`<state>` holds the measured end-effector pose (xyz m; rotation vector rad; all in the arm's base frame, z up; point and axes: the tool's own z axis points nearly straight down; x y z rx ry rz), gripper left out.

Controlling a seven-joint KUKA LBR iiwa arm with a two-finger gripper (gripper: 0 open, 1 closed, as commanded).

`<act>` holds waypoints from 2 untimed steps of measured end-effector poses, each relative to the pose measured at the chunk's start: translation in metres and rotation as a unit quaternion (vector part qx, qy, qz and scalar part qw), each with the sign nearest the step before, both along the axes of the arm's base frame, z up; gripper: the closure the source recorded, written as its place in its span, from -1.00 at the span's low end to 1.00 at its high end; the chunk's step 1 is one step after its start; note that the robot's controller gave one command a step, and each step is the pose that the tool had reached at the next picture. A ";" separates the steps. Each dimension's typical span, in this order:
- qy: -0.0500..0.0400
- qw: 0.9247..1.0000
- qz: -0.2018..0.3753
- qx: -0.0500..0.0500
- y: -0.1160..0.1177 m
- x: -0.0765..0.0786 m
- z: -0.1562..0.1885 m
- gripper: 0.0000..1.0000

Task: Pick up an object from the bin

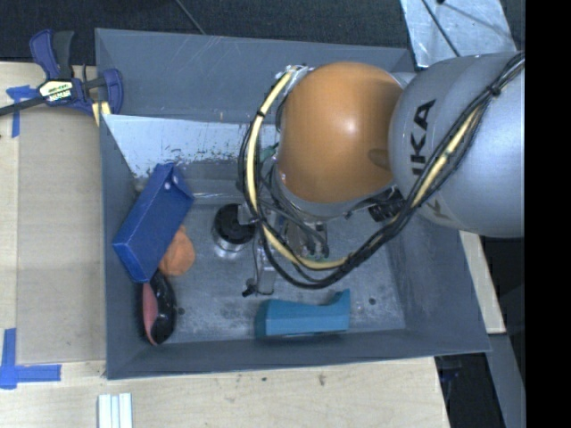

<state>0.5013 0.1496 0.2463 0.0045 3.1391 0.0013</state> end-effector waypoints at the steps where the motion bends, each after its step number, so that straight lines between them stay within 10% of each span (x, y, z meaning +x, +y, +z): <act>1: 0.000 1.000 0.000 0.000 0.000 0.000 0.000 -1.00; 2: -0.001 1.000 0.025 0.000 -0.016 0.047 -0.008 -1.00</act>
Offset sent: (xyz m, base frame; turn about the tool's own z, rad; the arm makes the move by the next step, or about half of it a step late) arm 0.0677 -0.0259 -0.0138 -0.0652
